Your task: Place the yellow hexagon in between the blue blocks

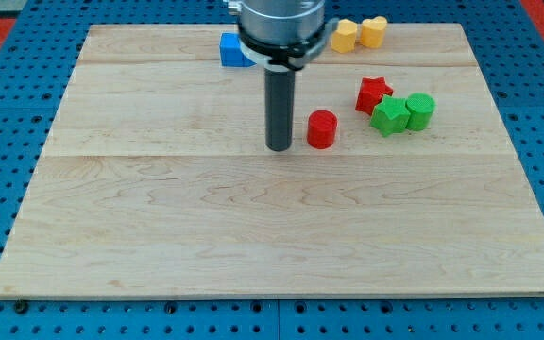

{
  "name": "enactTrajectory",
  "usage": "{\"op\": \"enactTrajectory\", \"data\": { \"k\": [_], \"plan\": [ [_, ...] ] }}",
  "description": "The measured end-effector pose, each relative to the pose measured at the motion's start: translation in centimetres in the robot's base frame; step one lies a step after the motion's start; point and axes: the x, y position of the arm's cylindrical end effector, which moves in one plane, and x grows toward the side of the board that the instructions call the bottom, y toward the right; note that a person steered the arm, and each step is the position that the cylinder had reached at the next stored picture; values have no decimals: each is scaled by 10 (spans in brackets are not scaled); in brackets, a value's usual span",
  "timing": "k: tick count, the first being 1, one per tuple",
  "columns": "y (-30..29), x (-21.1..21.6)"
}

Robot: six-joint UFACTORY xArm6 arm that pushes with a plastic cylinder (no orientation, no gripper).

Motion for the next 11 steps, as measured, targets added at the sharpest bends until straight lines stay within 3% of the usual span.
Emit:
{"op": "enactTrajectory", "data": {
  "k": [1, 2, 5, 6, 8, 9, 11],
  "plan": [
    [108, -9],
    [101, -3],
    [-11, 2],
    [-21, 2],
    [-20, 2],
    [-21, -23],
    [50, -67]
  ]
}}
